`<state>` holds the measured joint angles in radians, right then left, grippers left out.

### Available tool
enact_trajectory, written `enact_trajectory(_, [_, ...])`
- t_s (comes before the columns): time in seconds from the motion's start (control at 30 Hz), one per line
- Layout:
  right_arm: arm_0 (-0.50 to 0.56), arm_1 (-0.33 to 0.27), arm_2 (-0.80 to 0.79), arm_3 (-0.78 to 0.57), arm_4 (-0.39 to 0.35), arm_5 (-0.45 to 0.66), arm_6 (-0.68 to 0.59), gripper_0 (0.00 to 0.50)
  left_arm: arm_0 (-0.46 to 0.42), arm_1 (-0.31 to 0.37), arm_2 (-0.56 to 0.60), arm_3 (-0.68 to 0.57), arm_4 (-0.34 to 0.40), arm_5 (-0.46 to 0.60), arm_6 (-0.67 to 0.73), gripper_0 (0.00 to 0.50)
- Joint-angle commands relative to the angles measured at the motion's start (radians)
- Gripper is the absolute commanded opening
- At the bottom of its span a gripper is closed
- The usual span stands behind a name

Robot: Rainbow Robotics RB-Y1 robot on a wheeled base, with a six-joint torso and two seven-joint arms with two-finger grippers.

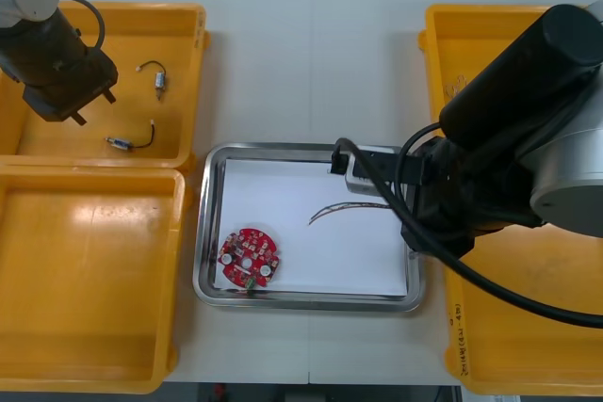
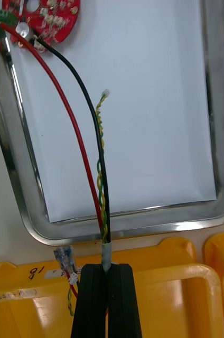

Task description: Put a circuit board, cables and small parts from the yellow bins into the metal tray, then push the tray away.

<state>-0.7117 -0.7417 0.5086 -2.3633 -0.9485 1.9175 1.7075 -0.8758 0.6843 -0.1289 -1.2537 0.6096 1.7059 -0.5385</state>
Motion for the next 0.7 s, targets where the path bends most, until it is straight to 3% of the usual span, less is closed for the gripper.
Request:
enact_trajectory(0.03, [-0.040, 0.048, 0.111, 0.041, 0.096, 0.002, 0.041, 0.000, -0.055, -0.029, 0.025, 0.051, -0.002, -0.032, 0.000, 0.500])
enact_trajectory(0.2, [-0.040, 0.074, 0.166, 0.099, 0.155, -0.044, 0.096, 0.000, -0.055, -0.043, 0.025, 0.100, 0.007, -0.048, 0.003, 0.500])
enact_trajectory(0.7, [-0.023, 0.104, 0.295, 0.246, 0.218, -0.212, 0.098, 0.000, -0.055, -0.068, -0.057, 0.220, 0.045, -0.187, 0.012, 0.500])
